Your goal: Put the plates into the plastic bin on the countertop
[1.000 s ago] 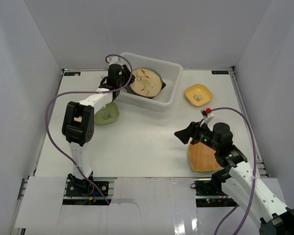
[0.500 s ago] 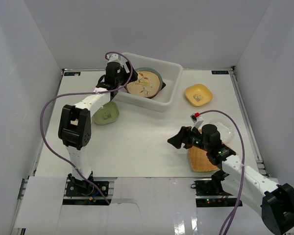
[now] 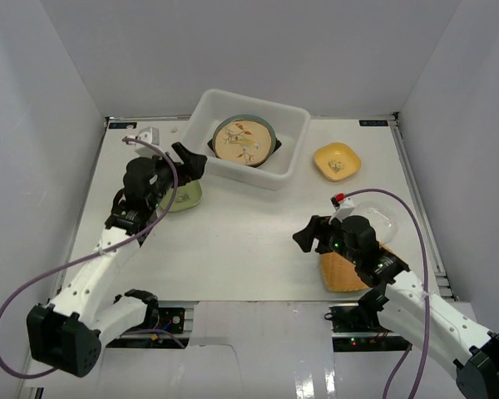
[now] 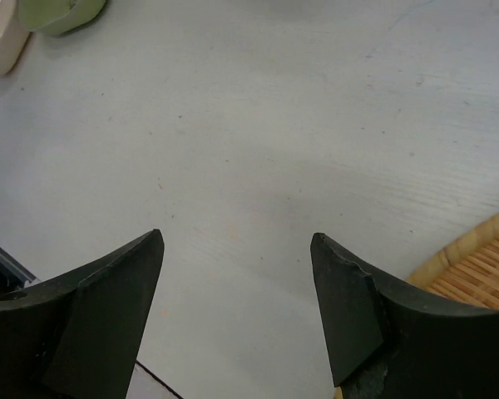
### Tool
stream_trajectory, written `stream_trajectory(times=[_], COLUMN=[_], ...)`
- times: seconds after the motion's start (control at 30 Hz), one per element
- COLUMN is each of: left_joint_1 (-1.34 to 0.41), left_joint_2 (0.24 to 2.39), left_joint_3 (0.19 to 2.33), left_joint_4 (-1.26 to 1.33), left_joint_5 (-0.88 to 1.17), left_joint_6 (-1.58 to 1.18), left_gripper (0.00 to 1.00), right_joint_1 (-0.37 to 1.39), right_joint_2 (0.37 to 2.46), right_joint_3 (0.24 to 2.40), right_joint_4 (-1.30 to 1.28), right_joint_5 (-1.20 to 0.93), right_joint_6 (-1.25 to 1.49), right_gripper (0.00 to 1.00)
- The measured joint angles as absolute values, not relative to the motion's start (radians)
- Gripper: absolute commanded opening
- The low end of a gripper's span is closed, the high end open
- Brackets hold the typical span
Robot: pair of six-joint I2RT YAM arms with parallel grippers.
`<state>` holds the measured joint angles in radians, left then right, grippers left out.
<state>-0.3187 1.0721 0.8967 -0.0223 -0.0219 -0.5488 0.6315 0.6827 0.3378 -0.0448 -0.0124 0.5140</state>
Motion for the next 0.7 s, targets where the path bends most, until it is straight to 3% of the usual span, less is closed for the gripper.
stream_trajectory(times=[0.2,0.3,0.5,0.7], left_joint_1=[-0.339,-0.508,-0.953,-1.087], left_joint_2=[0.870,0.888,1.180,1.580], left_joint_3=[0.694,0.613,0.597,0.728], left_joint_4=[-0.122,-0.123,0.035,0.225], left_joint_5=[0.139,0.178,0.162,0.165], left_joint_6=[-0.630,-0.706,-0.847,-0.928], left_gripper=[0.94,0.94,0.94,0.93], right_joint_1=[0.635,0.635,0.635,0.635], right_joint_2=[0.538,0.486,0.496,0.512], right_joint_3=[0.386,0.445,0.701,0.893], right_joint_4=[-0.268,-0.369,-0.445,-0.442], right_joint_5=[0.117,0.191,0.248,0.207], right_joint_6=[0.519,0.515,0.476,0.435], right_gripper=[0.75,0.68,0.55,0.52])
